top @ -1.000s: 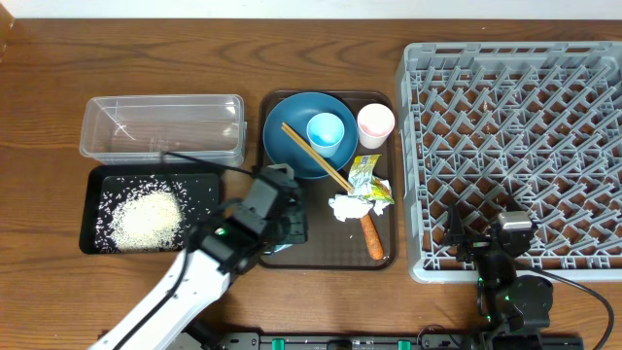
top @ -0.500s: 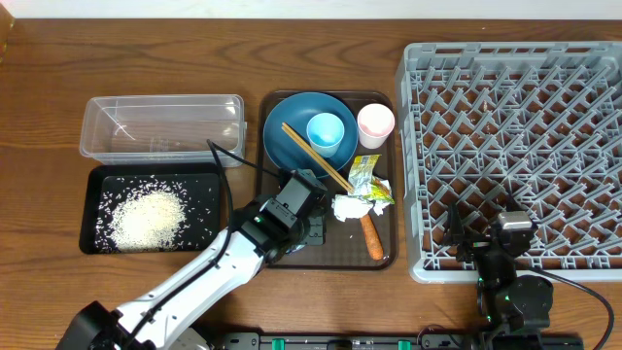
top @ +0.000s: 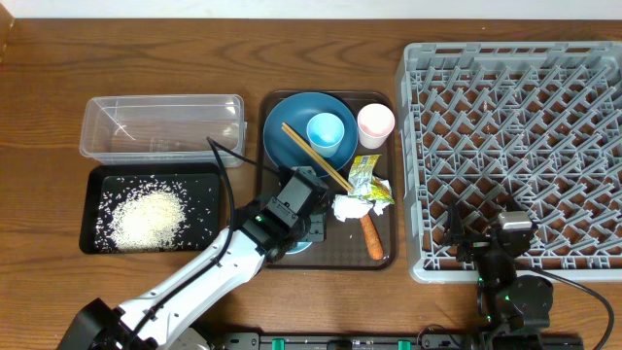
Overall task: Sort waste into correct bins and load items into the dishwasher rack
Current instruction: 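Carry the empty bowl back and set it on the brown tray, then lower the left gripper onto the carrot and close on it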
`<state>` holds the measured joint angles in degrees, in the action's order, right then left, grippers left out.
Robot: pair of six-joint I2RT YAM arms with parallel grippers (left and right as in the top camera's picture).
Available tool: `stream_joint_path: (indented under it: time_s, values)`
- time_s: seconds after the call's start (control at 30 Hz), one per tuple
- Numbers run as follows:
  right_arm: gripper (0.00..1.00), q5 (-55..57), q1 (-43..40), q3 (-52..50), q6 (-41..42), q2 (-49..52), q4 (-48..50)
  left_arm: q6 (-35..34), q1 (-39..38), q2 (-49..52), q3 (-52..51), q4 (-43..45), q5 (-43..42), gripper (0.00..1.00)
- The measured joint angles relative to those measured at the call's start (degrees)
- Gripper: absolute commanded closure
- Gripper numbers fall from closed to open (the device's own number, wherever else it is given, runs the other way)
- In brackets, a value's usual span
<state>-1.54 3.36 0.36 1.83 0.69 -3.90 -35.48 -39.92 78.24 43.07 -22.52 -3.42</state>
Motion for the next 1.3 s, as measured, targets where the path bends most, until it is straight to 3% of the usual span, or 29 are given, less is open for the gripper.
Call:
stream_joint_path:
  time_s: [0.4,0.63,0.9,1.1,1.3]
  values:
    - [0.01,0.0,0.0,0.0,0.0,0.0,0.0,2.3,-0.2,-0.5,11.2,-5.3,-1.8,0.5]
    - [0.01,0.0,0.0,0.0,0.0,0.0,0.0,-3.3,-5.9,-0.6,11.6,-5.1,-3.0,0.5]
    - [0.01,0.0,0.0,0.0,0.0,0.0,0.0,-12.4,-15.4,0.0,11.6,-5.0,4.2,0.5]
    - [0.01,0.0,0.0,0.0,0.0,0.0,0.0,-16.5,-21.3,7.1,11.6,1.1,8.2,0.49]
    - [0.01,0.0,0.0,0.0,0.0,0.0,0.0,-17.5,-21.8,13.9,11.6,3.8,10.9,0.45]
